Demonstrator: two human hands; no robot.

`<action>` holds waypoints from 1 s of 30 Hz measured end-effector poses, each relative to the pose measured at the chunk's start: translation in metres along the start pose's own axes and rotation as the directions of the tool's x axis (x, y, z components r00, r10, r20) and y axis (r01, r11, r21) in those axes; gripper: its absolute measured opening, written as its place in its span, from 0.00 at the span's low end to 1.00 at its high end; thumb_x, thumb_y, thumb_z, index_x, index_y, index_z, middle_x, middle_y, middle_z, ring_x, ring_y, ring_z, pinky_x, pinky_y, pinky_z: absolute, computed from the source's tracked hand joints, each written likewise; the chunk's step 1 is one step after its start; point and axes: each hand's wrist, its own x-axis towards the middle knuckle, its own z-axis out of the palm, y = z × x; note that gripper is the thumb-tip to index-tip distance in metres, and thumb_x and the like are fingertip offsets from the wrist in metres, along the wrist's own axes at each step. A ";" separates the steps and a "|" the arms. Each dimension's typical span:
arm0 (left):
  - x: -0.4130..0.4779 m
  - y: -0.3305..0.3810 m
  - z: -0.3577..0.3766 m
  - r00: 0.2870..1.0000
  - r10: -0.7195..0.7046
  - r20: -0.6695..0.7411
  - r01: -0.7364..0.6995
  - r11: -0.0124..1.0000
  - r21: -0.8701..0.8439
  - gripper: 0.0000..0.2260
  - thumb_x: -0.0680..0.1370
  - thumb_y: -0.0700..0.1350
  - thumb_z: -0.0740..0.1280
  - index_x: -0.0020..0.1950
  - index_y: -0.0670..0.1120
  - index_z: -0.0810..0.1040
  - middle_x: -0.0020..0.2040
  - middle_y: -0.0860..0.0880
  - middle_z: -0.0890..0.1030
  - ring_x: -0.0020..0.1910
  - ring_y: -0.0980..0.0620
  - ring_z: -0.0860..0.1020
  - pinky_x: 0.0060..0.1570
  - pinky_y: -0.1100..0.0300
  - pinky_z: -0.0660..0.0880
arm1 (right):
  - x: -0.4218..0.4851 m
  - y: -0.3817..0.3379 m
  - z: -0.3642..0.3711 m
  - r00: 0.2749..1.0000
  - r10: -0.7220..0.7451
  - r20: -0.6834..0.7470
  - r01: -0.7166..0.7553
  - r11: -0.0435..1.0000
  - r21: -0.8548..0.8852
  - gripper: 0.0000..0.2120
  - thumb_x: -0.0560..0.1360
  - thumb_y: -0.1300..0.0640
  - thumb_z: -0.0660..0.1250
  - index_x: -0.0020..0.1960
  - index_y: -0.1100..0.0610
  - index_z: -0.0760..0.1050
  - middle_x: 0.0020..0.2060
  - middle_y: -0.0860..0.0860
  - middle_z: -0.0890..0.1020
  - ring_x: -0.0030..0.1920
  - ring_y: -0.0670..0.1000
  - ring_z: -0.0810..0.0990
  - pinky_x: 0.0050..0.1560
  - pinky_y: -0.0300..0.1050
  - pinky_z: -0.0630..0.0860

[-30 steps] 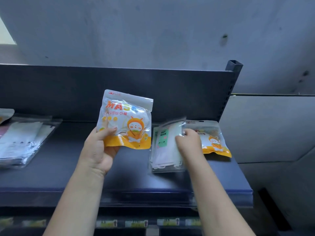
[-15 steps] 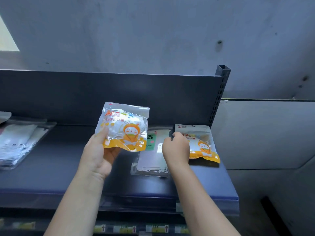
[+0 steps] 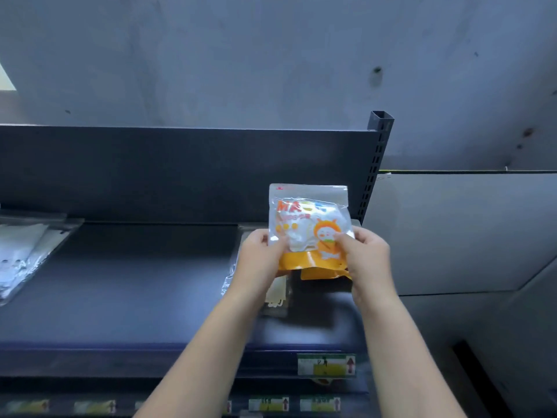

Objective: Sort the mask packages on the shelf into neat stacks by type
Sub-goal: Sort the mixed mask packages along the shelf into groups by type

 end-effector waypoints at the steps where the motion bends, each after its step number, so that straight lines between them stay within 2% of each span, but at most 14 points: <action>1: 0.001 -0.003 0.005 1.000 0.016 0.004 -0.016 0.998 0.058 0.10 0.80 0.43 0.71 0.61 0.44 0.80 0.52 0.44 0.86 0.50 0.45 0.87 0.50 0.45 0.86 | 0.004 0.003 -0.008 1.000 0.011 -0.026 -0.012 1.000 -0.010 0.04 0.75 0.65 0.72 0.46 0.60 0.85 0.42 0.60 0.89 0.46 0.61 0.89 0.50 0.65 0.84; 3: 0.005 -0.010 0.011 0.998 0.065 0.005 -0.065 0.982 0.178 0.16 0.79 0.42 0.71 0.67 0.47 0.77 0.52 0.48 0.84 0.53 0.47 0.85 0.54 0.46 0.85 | 0.009 0.008 -0.022 0.998 0.013 -0.061 -0.017 0.998 -0.061 0.03 0.73 0.60 0.73 0.46 0.56 0.86 0.41 0.56 0.89 0.47 0.61 0.89 0.52 0.67 0.85; 6: 0.005 -0.020 0.019 0.987 0.154 0.045 -0.160 0.926 0.341 0.14 0.78 0.42 0.69 0.64 0.49 0.81 0.54 0.54 0.84 0.54 0.53 0.83 0.58 0.51 0.81 | 0.020 0.024 -0.036 0.995 -0.043 -0.085 0.024 0.978 -0.209 0.12 0.66 0.46 0.72 0.47 0.48 0.85 0.41 0.49 0.89 0.46 0.56 0.89 0.52 0.65 0.85; 8: 0.003 -0.025 0.023 0.978 0.189 0.091 -0.209 0.853 0.478 0.15 0.79 0.44 0.69 0.66 0.50 0.82 0.57 0.55 0.83 0.55 0.54 0.81 0.58 0.55 0.79 | 0.024 0.031 -0.039 0.993 -0.064 -0.098 0.030 0.949 -0.314 0.07 0.69 0.46 0.70 0.45 0.47 0.82 0.41 0.47 0.88 0.48 0.55 0.87 0.52 0.61 0.84; 9: 0.001 -0.026 0.026 0.975 0.196 0.107 -0.223 0.818 0.530 0.16 0.80 0.46 0.69 0.67 0.50 0.82 0.56 0.55 0.82 0.53 0.54 0.80 0.55 0.57 0.78 | 0.025 0.032 -0.039 0.991 -0.075 -0.110 0.031 0.933 -0.360 0.03 0.72 0.48 0.70 0.43 0.46 0.81 0.41 0.47 0.87 0.51 0.55 0.85 0.52 0.58 0.84; 12: -0.002 -0.030 0.033 0.970 0.195 0.143 -0.242 0.753 0.612 0.15 0.81 0.48 0.67 0.67 0.52 0.81 0.51 0.51 0.81 0.40 0.52 0.78 0.37 0.61 0.73 | 0.028 0.037 -0.040 0.989 -0.084 -0.125 0.020 0.897 -0.441 0.05 0.77 0.52 0.68 0.42 0.47 0.78 0.43 0.47 0.85 0.52 0.55 0.82 0.52 0.55 0.82; 14: -0.002 -0.032 0.036 0.971 0.181 0.158 -0.240 0.732 0.637 0.16 0.81 0.49 0.66 0.68 0.52 0.80 0.52 0.49 0.81 0.36 0.54 0.77 0.32 0.62 0.71 | 0.031 0.041 -0.040 0.991 -0.062 -0.121 -0.002 0.885 -0.466 0.05 0.77 0.51 0.67 0.43 0.47 0.78 0.44 0.47 0.85 0.53 0.56 0.82 0.54 0.55 0.81; 17: -0.001 -0.031 0.037 0.975 0.156 0.157 -0.220 0.731 0.646 0.18 0.81 0.48 0.67 0.71 0.53 0.79 0.53 0.53 0.80 0.39 0.61 0.75 0.37 0.68 0.71 | 0.039 0.045 -0.040 0.990 -0.055 -0.126 -0.015 0.867 -0.498 0.05 0.77 0.50 0.64 0.46 0.48 0.78 0.47 0.48 0.85 0.55 0.59 0.80 0.56 0.57 0.80; 19: 0.000 -0.028 0.039 0.977 0.135 0.166 -0.211 0.744 0.634 0.20 0.79 0.47 0.69 0.71 0.53 0.78 0.50 0.57 0.78 0.38 0.64 0.74 0.39 0.70 0.70 | 0.041 0.042 -0.040 0.990 -0.042 -0.134 -0.036 0.845 -0.533 0.06 0.78 0.51 0.63 0.48 0.49 0.79 0.50 0.51 0.85 0.56 0.59 0.79 0.57 0.56 0.80; 21: 0.002 -0.025 0.040 0.981 0.089 0.172 -0.175 0.792 0.585 0.20 0.78 0.46 0.71 0.70 0.53 0.79 0.47 0.60 0.77 0.41 0.62 0.76 0.41 0.67 0.72 | 0.044 0.038 -0.038 0.991 -0.006 -0.137 -0.068 0.847 -0.527 0.09 0.79 0.50 0.61 0.53 0.49 0.80 0.52 0.51 0.84 0.57 0.59 0.79 0.57 0.56 0.80; 23: 0.004 -0.023 0.040 0.985 0.044 0.168 -0.126 0.845 0.519 0.19 0.77 0.46 0.72 0.68 0.53 0.79 0.49 0.58 0.78 0.48 0.53 0.82 0.44 0.62 0.77 | 0.046 0.036 -0.038 0.991 0.015 -0.130 -0.080 0.852 -0.517 0.14 0.78 0.48 0.60 0.57 0.49 0.80 0.53 0.51 0.83 0.58 0.59 0.79 0.58 0.57 0.80; 26: 0.006 -0.023 0.039 0.988 0.031 0.150 -0.097 0.884 0.457 0.16 0.77 0.47 0.73 0.65 0.53 0.79 0.53 0.55 0.81 0.54 0.49 0.83 0.51 0.51 0.82 | 0.044 0.035 -0.038 0.992 0.024 -0.121 -0.084 0.847 -0.525 0.15 0.75 0.45 0.59 0.56 0.49 0.79 0.53 0.52 0.83 0.57 0.59 0.79 0.58 0.58 0.79; 29: 0.008 -0.027 0.036 0.988 0.082 0.132 -0.136 0.865 0.483 0.18 0.78 0.45 0.71 0.69 0.52 0.78 0.58 0.52 0.82 0.54 0.54 0.82 0.46 0.61 0.79 | 0.040 0.032 -0.039 0.994 0.006 -0.113 -0.065 0.845 -0.531 0.16 0.81 0.48 0.61 0.65 0.52 0.76 0.60 0.53 0.81 0.61 0.58 0.77 0.55 0.51 0.74; 30: 0.008 -0.027 0.036 0.986 0.103 0.130 -0.155 0.846 0.509 0.18 0.78 0.46 0.70 0.69 0.52 0.78 0.58 0.53 0.82 0.54 0.54 0.82 0.47 0.62 0.78 | 0.038 0.031 -0.040 0.993 0.000 -0.114 -0.062 0.840 -0.538 0.18 0.82 0.49 0.61 0.69 0.53 0.75 0.63 0.53 0.79 0.64 0.58 0.76 0.55 0.50 0.72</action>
